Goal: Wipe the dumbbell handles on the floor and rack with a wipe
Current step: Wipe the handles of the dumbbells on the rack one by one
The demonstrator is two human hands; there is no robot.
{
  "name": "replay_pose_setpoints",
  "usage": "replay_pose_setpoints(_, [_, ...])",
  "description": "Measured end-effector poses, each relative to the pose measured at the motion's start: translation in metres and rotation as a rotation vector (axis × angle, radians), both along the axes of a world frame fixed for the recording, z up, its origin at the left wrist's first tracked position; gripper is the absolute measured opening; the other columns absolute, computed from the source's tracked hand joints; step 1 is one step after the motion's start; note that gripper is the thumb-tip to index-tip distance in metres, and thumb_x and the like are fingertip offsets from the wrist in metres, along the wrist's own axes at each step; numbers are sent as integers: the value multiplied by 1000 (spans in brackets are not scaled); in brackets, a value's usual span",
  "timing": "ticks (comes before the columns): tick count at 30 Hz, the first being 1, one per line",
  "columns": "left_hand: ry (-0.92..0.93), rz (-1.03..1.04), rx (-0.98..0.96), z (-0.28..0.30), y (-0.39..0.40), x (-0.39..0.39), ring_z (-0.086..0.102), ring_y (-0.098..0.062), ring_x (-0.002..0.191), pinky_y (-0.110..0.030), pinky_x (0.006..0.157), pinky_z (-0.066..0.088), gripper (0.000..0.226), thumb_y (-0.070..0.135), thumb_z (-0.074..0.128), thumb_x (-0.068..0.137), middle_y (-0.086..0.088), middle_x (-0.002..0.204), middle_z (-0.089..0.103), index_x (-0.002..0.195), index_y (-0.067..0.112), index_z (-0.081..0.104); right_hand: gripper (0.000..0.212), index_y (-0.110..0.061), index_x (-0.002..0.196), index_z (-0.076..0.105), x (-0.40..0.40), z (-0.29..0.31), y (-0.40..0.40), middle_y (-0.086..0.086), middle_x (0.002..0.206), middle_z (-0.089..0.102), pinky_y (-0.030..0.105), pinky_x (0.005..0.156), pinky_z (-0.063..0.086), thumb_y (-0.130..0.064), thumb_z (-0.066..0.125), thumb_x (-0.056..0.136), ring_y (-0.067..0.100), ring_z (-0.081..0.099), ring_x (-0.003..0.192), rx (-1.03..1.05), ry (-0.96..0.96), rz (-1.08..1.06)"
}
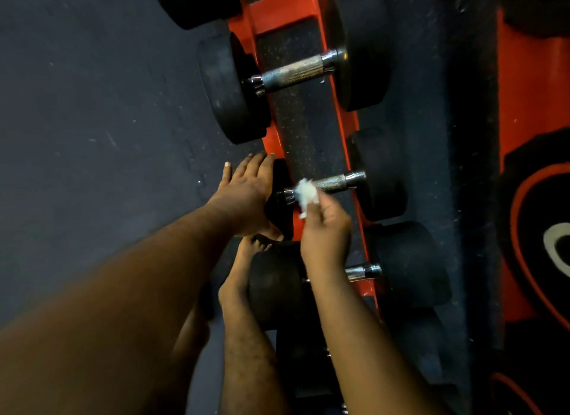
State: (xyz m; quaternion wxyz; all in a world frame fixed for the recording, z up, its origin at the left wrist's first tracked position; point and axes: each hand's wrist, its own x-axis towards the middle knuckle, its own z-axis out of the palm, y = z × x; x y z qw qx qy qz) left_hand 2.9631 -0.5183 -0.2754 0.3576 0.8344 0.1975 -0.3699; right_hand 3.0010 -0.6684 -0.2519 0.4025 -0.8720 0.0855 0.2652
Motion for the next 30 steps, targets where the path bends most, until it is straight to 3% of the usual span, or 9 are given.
replay_pose_setpoints(2, [5, 2, -9, -1, 0, -1, -7, -26, 156, -58, 125, -4, 156, 58, 95, 47, -5, 170, 0, 160, 21, -7, 43, -19, 138, 60, 16, -15, -17, 7, 139, 62, 33, 110, 45, -2, 50, 100, 19, 57, 131, -140, -375, 281])
replay_pose_setpoints(3, [7, 1, -15, -1, 1, 0, -7, -26, 156, -58, 125, -4, 156, 57, 95, 48, -5, 170, -1, 160, 21, -6, 47, -16, 142, 55, 22, -25, -25, 10, 149, 52, 39, 119, 36, 0, 48, 99, 23, 44, 143, -245, -459, 445])
replay_pose_setpoints(6, [3, 1, -18, 1, 1, 0, -8, -26, 156, -57, 125, -6, 154, 55, 95, 50, -7, 170, -1, 161, 18, -6, 68, -14, 159, 24, 14, -44, -35, 13, 167, 14, 55, 125, 8, -8, 46, 95, 31, 2, 155, -570, -408, 938])
replay_pose_setpoints(9, [10, 3, -23, 4, 0, 0, -9, -26, 156, -57, 124, -7, 153, 53, 95, 53, -7, 170, -3, 161, 16, -7, 81, -16, 161, 6, 1, -51, -45, 11, 169, -1, 56, 122, -3, -15, 49, 93, 28, -8, 155, -586, -473, 1242])
replay_pose_setpoints(13, [-1, -8, -11, 3, 0, -2, -9, -26, 156, -57, 124, -6, 155, 56, 95, 52, -7, 170, -4, 161, 15, -8, 73, -10, 161, -1, 17, -46, -54, 15, 168, -6, 50, 125, -2, -36, 39, 105, 29, -10, 155, -807, -473, 986])
replay_pose_setpoints(18, [-21, -3, 0, 1, -1, -3, -8, -27, 156, -57, 125, -4, 154, 55, 95, 52, -8, 170, -3, 161, 16, -7, 68, -10, 161, 6, 10, -48, -45, 14, 168, -1, 52, 125, -1, -41, 32, 106, 29, -7, 155, -694, -500, 1240])
replay_pose_setpoints(23, [-21, 0, -12, 3, -1, -3, -8, -28, 156, -58, 125, -5, 153, 54, 95, 53, -9, 170, -3, 161, 15, -8, 73, -3, 160, 2, 18, -45, -44, 19, 167, -6, 47, 125, -3, -40, 33, 105, 31, -9, 155, -830, -489, 986])
replay_pose_setpoints(27, [-38, 5, -2, 2, -2, -5, -7, -29, 156, -59, 124, -3, 152, 53, 95, 55, -10, 170, -2, 161, 14, -7, 75, -7, 159, 14, 1, -49, -31, 13, 168, 9, 52, 123, -7, -15, 48, 93, 28, -1, 156, -622, -493, 1332])
replay_pose_setpoints(30, [-64, 4, 3, 2, -3, -8, -6, -29, 156, -58, 125, -3, 152, 55, 94, 55, -9, 170, -2, 161, 13, -7, 70, -11, 157, 26, 25, -45, -33, 9, 163, 30, 59, 123, 0, -13, 55, 93, 26, 17, 154, -691, -581, 1387])
